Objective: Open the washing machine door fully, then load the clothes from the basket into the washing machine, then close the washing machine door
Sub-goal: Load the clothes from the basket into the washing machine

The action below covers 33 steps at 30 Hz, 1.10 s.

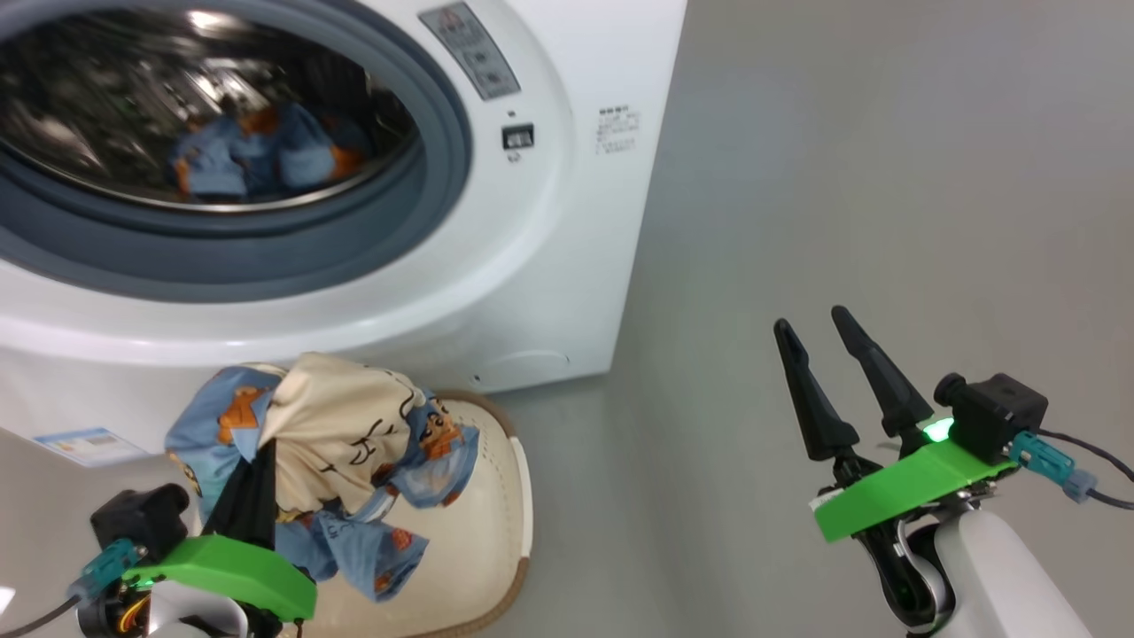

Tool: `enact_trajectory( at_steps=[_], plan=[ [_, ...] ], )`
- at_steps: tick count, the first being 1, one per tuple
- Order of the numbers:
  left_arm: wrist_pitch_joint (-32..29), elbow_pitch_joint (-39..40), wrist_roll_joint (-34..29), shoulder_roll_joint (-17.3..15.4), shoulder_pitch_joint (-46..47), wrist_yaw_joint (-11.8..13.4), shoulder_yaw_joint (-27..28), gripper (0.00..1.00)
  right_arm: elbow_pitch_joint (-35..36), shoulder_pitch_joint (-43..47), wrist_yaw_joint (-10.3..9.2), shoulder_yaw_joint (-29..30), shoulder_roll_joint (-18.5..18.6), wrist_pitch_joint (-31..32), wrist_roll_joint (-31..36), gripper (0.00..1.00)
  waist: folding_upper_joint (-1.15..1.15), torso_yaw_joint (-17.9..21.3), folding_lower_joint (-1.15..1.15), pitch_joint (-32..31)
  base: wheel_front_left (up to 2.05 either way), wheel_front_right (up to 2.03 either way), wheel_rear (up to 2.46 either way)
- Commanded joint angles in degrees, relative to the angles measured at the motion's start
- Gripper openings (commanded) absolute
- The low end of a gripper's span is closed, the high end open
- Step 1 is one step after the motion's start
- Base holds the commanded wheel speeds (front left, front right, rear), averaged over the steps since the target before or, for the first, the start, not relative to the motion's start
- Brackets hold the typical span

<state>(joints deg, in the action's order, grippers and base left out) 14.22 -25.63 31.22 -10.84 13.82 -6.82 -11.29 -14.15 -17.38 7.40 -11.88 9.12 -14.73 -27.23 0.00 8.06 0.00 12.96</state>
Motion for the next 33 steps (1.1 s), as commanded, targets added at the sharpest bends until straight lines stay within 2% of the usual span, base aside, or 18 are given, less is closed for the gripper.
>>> enact_trajectory(
  at_steps=[1,18,33],
  plan=[
    [0.77,3.47,-1.21,-0.74,-0.61,0.16,3.22,0.00,1.07,1.18,0.09,-1.08,0.57,-0.27,-0.74,1.00,0.00,-1.87,0.00,-3.78,0.00,0.00,0.00],
    [0.77,17.50,-3.14,1.79,-6.34,2.92,6.59,0.00,1.17,3.50,0.09,-0.31,1.84,-0.27,-1.52,1.00,0.00,-3.19,0.00,-8.34,0.00,0.00,0.00],
    [0.34,20.62,-3.79,0.90,-6.33,4.85,6.66,0.00,1.45,3.72,0.09,-0.76,2.38,-0.27,-1.62,1.00,0.00,-2.77,0.00,-8.52,0.00,0.00,0.00]
  ],
)
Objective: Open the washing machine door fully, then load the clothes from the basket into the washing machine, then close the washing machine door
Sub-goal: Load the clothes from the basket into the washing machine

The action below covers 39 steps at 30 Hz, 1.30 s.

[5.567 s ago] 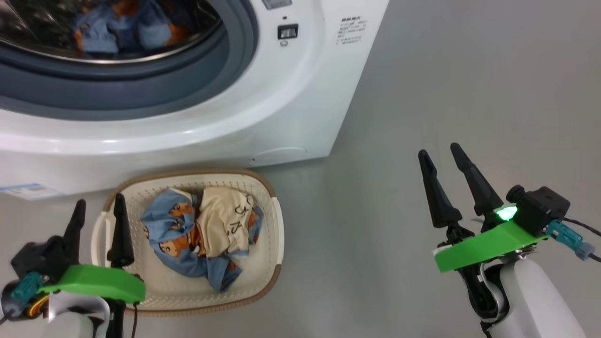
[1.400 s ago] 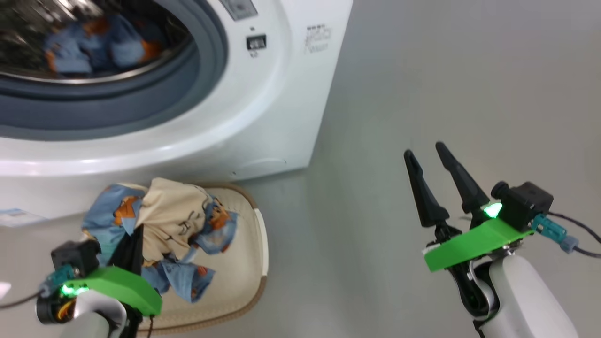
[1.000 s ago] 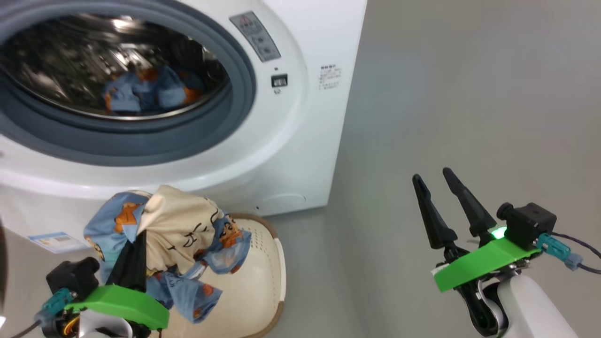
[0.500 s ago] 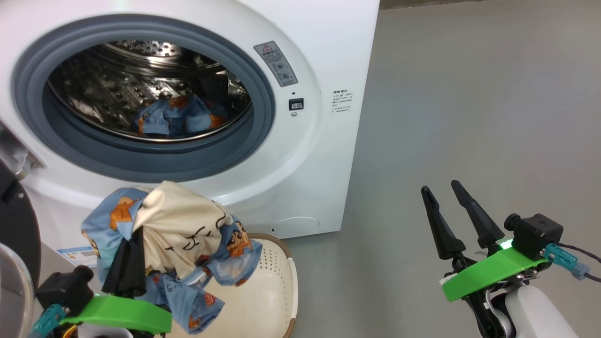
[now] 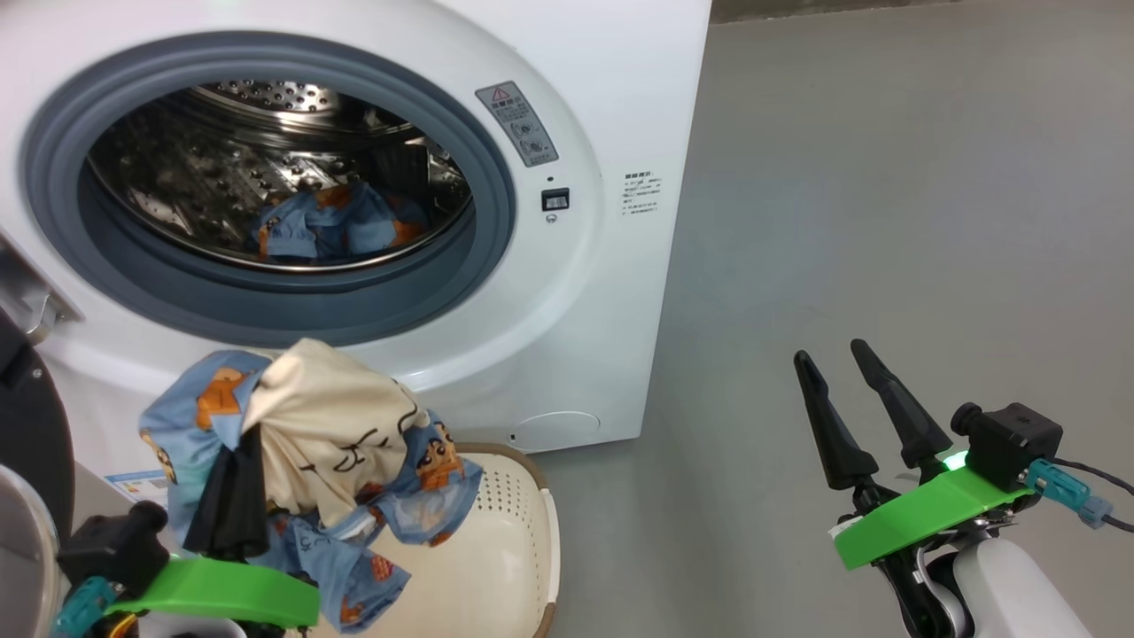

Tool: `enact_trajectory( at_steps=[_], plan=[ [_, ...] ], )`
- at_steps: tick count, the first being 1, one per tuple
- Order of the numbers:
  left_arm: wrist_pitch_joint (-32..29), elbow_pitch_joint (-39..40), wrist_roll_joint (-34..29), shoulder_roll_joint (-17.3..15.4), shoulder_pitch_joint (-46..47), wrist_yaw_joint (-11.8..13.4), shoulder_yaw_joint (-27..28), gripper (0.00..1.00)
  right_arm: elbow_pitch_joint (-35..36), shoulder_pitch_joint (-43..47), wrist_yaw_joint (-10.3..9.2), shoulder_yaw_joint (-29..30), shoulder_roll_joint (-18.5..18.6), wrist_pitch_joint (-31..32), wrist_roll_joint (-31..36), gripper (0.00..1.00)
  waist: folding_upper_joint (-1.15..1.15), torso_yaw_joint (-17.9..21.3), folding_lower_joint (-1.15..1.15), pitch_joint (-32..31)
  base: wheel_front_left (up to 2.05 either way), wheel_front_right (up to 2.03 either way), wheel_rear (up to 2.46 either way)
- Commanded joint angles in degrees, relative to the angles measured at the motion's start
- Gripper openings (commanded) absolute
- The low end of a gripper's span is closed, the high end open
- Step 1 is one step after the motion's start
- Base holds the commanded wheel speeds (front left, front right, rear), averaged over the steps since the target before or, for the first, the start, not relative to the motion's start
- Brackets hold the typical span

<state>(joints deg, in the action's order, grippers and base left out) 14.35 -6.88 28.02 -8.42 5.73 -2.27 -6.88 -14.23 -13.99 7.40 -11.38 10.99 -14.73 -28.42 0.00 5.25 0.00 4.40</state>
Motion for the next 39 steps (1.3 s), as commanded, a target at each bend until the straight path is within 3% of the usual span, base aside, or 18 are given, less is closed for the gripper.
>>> enact_trajectory(
  at_steps=[1,11,18,39],
  plan=[
    [0.19,1.97,-0.64,-1.72,2.20,0.33,2.34,0.00,1.52,0.30,0.09,-1.35,0.55,-0.27,-0.40,1.00,0.00,0.13,0.00,0.05,0.00,0.00,0.00],
    [-0.02,0.19,-0.77,-2.49,9.97,0.80,3.43,0.00,1.58,-0.76,0.09,-2.31,0.46,-0.27,-0.57,1.00,0.00,1.80,0.00,2.16,0.00,0.00,0.00],
    [0.21,-5.58,-0.98,-3.60,17.71,-0.59,3.66,0.00,2.10,-1.73,0.09,-2.52,-0.24,-0.27,-0.24,1.00,0.00,3.59,0.00,5.62,0.00,0.00,0.00],
    [0.63,-37.75,-2.17,-8.46,51.71,-4.39,3.80,0.00,5.17,-7.06,0.09,-2.00,-4.26,-0.27,2.29,1.00,0.00,9.47,0.00,24.22,0.00,0.00,0.00]
  ],
)
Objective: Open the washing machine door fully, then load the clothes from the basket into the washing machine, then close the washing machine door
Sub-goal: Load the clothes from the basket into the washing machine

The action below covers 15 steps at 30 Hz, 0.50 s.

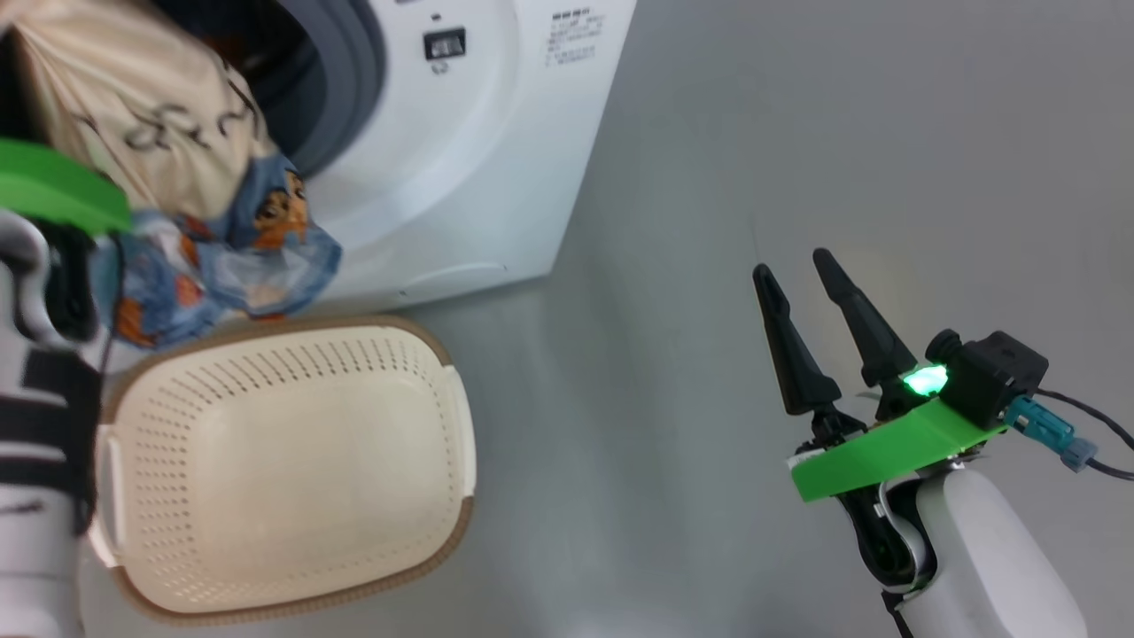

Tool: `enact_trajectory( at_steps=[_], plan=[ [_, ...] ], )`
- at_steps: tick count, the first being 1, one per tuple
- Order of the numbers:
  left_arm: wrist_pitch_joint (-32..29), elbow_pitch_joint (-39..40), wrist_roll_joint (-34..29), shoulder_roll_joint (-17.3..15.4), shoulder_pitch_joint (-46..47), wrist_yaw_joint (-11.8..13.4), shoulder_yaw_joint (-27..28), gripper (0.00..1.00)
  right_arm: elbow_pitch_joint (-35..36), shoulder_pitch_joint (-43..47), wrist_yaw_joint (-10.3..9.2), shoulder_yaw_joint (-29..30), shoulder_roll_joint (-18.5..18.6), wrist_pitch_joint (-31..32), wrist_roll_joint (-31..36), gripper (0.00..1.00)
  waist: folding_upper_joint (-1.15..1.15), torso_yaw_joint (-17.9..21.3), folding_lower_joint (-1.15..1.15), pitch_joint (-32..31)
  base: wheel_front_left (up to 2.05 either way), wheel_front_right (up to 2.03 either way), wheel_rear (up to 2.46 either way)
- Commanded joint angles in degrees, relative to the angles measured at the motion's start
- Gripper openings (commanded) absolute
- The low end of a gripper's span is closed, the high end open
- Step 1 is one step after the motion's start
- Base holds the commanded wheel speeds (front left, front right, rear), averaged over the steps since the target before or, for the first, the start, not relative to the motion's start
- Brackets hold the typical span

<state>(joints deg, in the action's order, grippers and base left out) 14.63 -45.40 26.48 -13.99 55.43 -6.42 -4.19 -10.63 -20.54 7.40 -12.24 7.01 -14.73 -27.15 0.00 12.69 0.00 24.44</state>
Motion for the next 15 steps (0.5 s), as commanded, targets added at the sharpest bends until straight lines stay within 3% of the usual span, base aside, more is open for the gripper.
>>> enact_trajectory(
  at_steps=[1,8,15],
  plan=[
    [0.35,-0.11,-0.77,-3.04,3.33,-0.28,1.15,0.00,1.65,-0.76,0.09,-1.17,-0.47,-0.27,1.11,1.00,0.00,2.27,0.00,4.91,0.00,0.00,0.00],
    [0.36,-4.36,-2.41,-5.02,11.95,-0.27,2.15,0.00,2.01,-2.14,0.09,-1.66,-1.48,-0.27,1.36,1.00,0.00,4.27,0.00,9.16,0.00,0.00,0.00],
    [0.36,3.35,-5.68,-5.45,16.51,0.92,7.25,0.00,2.46,-3.06,0.09,-2.14,-2.34,-0.27,1.41,1.00,0.00,5.78,0.00,12.02,0.00,0.00,0.00]
  ],
)
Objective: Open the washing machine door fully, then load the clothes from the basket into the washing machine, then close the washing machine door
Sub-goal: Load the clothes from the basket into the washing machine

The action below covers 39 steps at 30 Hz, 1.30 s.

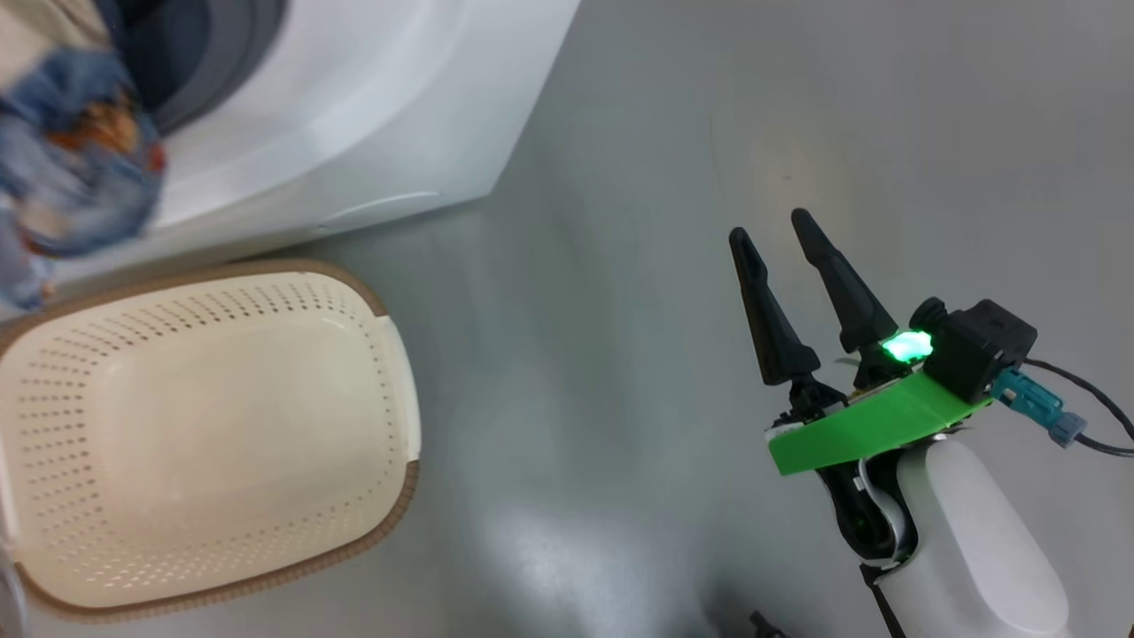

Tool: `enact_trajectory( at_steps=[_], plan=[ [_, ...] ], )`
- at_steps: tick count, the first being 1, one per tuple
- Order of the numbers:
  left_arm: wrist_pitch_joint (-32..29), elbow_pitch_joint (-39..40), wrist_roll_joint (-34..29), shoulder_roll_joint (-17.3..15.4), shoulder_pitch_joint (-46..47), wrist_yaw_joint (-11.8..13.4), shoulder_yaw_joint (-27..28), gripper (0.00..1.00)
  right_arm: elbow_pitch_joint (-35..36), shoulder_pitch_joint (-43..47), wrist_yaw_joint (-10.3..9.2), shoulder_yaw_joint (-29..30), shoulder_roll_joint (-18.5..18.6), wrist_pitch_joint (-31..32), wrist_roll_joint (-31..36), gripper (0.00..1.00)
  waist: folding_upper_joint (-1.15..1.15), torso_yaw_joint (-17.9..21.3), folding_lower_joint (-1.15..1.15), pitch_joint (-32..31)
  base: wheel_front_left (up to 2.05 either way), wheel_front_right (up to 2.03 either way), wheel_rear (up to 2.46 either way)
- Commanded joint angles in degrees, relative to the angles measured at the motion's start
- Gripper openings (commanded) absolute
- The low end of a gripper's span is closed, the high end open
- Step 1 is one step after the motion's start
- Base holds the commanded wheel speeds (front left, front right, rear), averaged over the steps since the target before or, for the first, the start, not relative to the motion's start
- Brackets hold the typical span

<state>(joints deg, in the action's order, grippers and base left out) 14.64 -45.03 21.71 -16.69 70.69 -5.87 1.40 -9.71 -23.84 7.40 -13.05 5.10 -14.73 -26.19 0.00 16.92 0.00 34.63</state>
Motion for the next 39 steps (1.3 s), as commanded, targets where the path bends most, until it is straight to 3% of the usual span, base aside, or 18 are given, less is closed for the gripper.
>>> enact_trajectory(
  at_steps=[1,5,6,7,8,13,20,39],
  plan=[
    [0.35,4.38,-1.45,-2.45,1.23,0.43,2.63,0.00,1.56,0.16,0.09,-1.38,-0.54,-0.27,0.47,1.00,0.00,1.66,0.00,2.02,0.00,0.00,0.00],
    [0.35,4.23,-3.17,-1.38,0.08,0.64,4.02,0.00,1.42,0.07,0.09,-1.43,-0.84,-0.27,0.53,1.00,0.00,1.79,0.00,2.21,0.00,0.00,0.00],
    [0.35,0.46,-4.04,-1.12,-0.18,0.95,3.76,0.61,1.25,0.12,0.09,-1.41,-0.97,-0.27,0.59,1.00,0.00,1.73,0.00,2.08,0.00,0.00,0.00],
    [0.35,0.46,-4.04,-1.12,-0.18,0.95,3.76,0.61,1.25,0.12,0.09,-1.41,-0.97,-0.27,0.59,1.00,0.00,1.73,0.00,2.08,0.00,0.00,0.00],
    [0.35,-0.99,-4.40,-1.16,0.16,0.90,3.57,1.00,1.19,0.14,0.09,-1.37,-1.02,-0.27,0.62,1.00,0.00,1.67,0.00,2.09,0.00,0.00,0.00],
    [0.36,-6.07,-5.57,-0.82,1.28,0.32,2.37,1.00,0.98,-0.07,0.09,-1.32,-1.21,-0.27,0.69,1.00,0.00,0.92,0.00,2.08,0.00,0.00,0.00],
    [0.36,-7.34,-6.62,-0.82,1.29,-0.23,1.97,1.00,0.67,-0.53,0.09,-1.50,-1.43,-0.27,0.64,1.00,0.00,0.04,0.00,1.87,0.00,0.00,0.00],
    [0.36,-1.40,-6.55,-1.02,-8.69,-1.46,1.11,1.00,0.33,0.35,0.09,-0.93,-1.21,-0.27,0.65,1.00,0.00,-2.38,0.00,-1.23,0.00,0.00,0.00]
  ],
)
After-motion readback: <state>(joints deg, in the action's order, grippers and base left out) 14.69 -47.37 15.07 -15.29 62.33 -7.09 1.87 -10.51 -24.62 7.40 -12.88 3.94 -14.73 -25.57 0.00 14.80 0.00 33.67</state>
